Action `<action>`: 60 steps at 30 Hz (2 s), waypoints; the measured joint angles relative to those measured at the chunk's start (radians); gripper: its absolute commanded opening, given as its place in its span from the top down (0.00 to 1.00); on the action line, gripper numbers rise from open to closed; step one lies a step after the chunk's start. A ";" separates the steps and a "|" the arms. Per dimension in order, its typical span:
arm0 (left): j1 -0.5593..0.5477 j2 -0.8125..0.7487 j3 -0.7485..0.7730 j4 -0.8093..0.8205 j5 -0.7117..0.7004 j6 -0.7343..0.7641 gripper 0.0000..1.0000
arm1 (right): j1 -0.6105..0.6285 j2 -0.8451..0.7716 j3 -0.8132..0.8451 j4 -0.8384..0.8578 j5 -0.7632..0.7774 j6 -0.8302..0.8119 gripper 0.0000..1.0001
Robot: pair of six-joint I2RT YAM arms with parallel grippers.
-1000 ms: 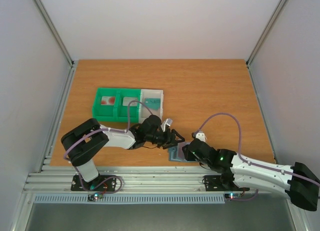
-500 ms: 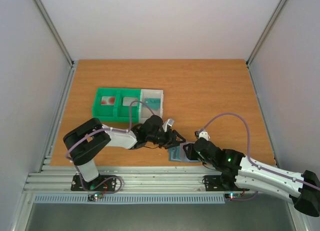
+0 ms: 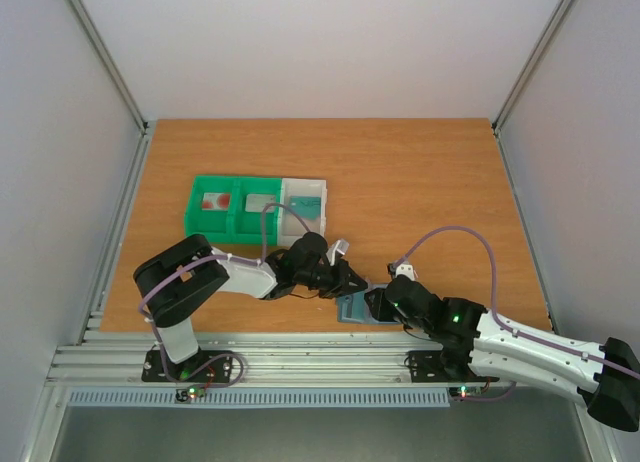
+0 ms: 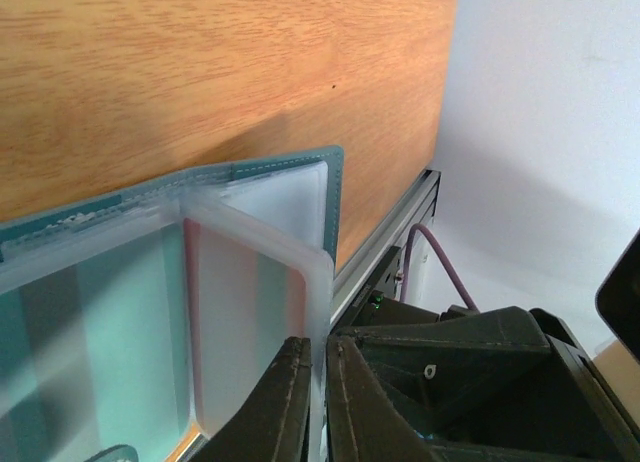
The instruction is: Take the credit cards out of the card holder
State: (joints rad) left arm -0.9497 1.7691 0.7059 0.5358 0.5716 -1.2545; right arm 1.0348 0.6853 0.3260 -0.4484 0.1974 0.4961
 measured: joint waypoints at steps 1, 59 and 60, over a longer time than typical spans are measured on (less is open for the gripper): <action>0.000 0.002 0.000 0.000 0.000 0.000 0.99 | 0.000 -0.001 0.000 0.000 0.000 0.001 0.65; -0.002 -0.055 0.040 -0.205 -0.082 0.099 1.00 | -0.005 0.094 0.135 -0.279 0.130 0.021 0.70; -0.002 -0.055 0.040 -0.206 -0.082 0.100 1.00 | -0.006 0.124 0.134 -0.282 0.129 0.023 0.70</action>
State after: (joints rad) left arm -0.9516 1.7138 0.7464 0.3298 0.4892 -1.1542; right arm 1.0290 0.8089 0.4603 -0.7303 0.3264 0.5190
